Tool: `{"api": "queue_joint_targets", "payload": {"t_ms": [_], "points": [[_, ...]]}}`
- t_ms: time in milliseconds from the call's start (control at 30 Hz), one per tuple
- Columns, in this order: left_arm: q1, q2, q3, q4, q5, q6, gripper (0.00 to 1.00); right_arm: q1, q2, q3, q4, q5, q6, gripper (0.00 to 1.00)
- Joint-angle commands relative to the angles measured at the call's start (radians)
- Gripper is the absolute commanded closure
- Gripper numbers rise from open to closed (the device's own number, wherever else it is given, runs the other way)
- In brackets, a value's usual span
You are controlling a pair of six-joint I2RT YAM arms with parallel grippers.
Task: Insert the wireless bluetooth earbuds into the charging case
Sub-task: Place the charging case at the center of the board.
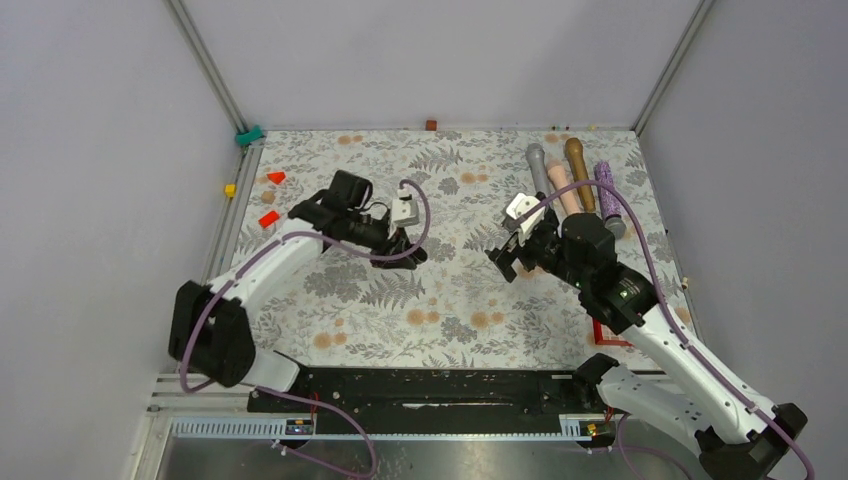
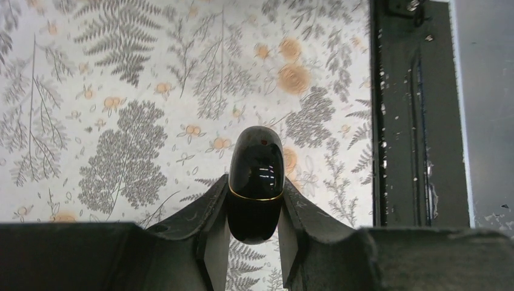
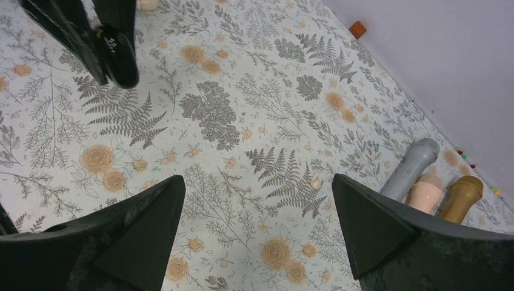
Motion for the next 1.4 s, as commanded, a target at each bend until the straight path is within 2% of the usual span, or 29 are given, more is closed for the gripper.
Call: {"api": "queue_joint_targets", "payload": {"t_ms": [0, 300, 433, 567, 733, 933, 1000, 1067, 1167, 1367], "points": [[0.015, 0.16, 0.142, -0.172, -0.108, 0.089, 0.72, -0.023, -0.035, -0.03, 0.104, 0.016, 0.021, 0.01], [0.043, 0.626, 0.472, -0.412, -0.229, 0.024, 0.69, -0.058, -0.079, -0.077, 0.152, 0.003, 0.031, 0.01], [0.065, 0.768, 0.596, -0.472, -0.254, -0.038, 0.68, -0.068, -0.088, -0.086, 0.158, -0.002, 0.032, 0.0], [0.089, 0.843, 0.683, -0.497, -0.257, -0.098, 0.65, -0.075, -0.093, -0.093, 0.163, -0.011, 0.035, 0.01], [0.096, 0.872, 0.712, -0.513, -0.279, -0.126, 0.6, -0.081, -0.097, -0.097, 0.167, -0.021, 0.042, 0.01], [0.101, 0.853, 0.698, -0.518, -0.318, -0.127, 0.44, -0.09, -0.103, -0.101, 0.167, -0.033, 0.051, 0.01], [0.108, 0.831, 0.687, -0.518, -0.319, -0.124, 0.36, -0.094, -0.105, -0.101, 0.167, -0.037, 0.053, 0.01], [0.118, 0.801, 0.677, -0.517, -0.315, -0.12, 0.19, -0.099, -0.106, -0.102, 0.167, -0.041, 0.056, 0.01], [0.137, 0.74, 0.663, -0.517, -0.303, -0.115, 0.02, -0.104, -0.107, -0.103, 0.167, -0.048, 0.059, 0.01], [0.169, 0.578, 0.595, -0.434, -0.377, -0.128, 0.02, -0.114, -0.106, -0.108, 0.167, -0.065, 0.064, 0.0]]}}
